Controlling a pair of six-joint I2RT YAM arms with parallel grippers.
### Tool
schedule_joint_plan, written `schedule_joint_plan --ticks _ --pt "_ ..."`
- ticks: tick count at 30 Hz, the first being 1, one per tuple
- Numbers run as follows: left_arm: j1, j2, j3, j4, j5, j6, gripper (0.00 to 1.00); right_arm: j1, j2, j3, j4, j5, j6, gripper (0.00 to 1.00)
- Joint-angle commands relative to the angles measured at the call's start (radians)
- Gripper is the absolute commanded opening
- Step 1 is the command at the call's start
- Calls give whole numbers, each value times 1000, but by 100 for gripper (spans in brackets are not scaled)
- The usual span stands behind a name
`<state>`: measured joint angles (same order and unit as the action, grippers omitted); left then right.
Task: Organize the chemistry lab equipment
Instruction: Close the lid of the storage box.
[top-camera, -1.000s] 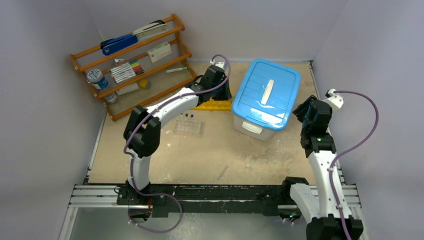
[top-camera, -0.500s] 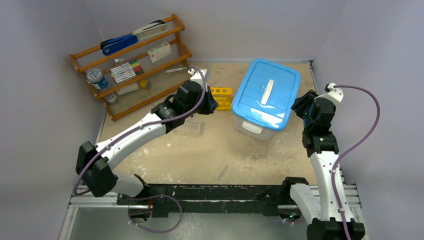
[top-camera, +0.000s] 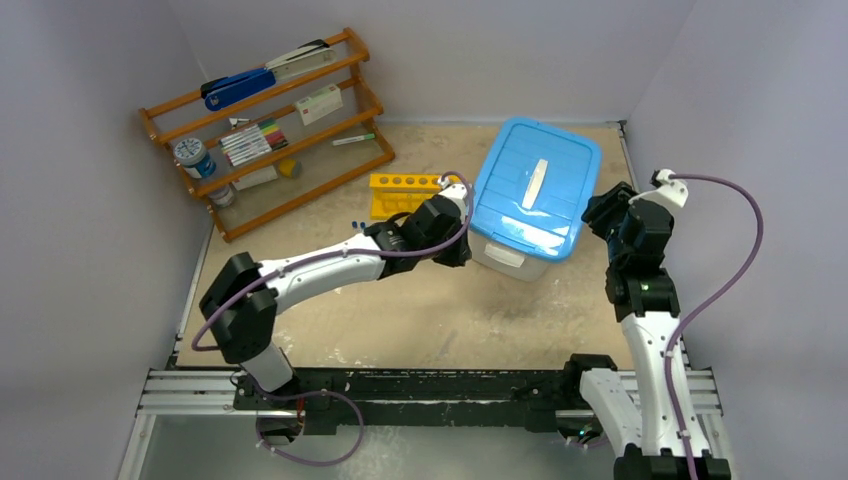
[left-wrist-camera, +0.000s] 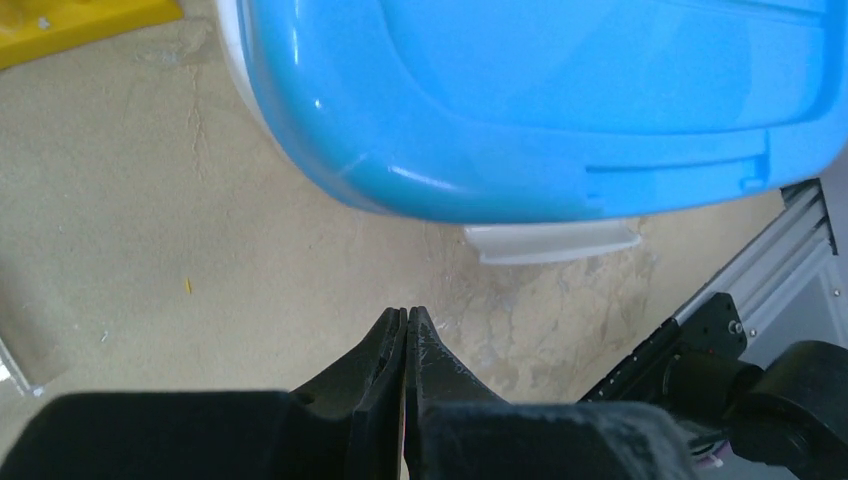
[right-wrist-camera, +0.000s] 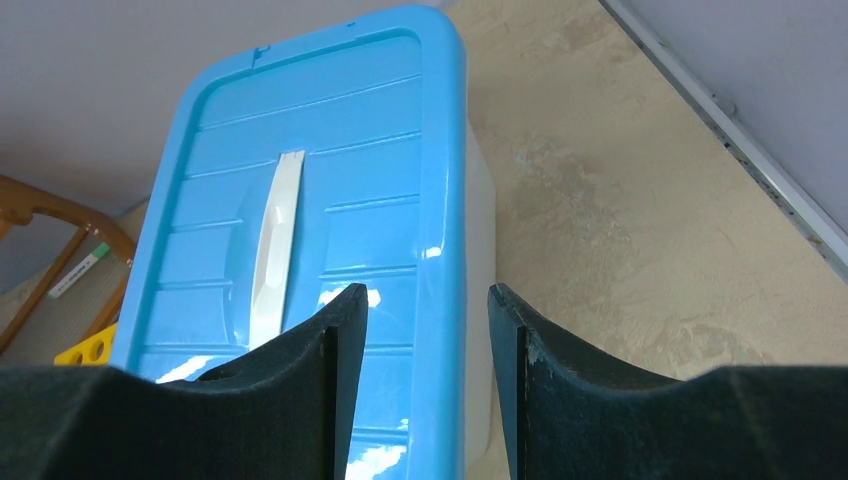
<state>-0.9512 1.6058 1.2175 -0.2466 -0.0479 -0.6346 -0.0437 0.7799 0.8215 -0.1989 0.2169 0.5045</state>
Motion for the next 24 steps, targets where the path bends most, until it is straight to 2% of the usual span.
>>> schedule_joint_plan --ticks 1,10,19,22,23,24 --pt "3 63 127 66 4 19 0 5 -59 4 -27 28 -21 51" --pt "12 215 332 -10 -7 66 0 5 -74 -10 -34 37 -28 51" --pt "15 182 300 -35 -8 75 1 5 -62 -7 -2 1 -43 52" --pt "15 126 234 -33 -18 67 18 5 -48 -8 42 -74 -55 48" --pt "15 104 196 -31 -16 64 29 5 -30 -6 69 -99 -54 43" --pt "15 77 179 -31 -12 60 36 5 -12 -2 94 -129 -51 37"
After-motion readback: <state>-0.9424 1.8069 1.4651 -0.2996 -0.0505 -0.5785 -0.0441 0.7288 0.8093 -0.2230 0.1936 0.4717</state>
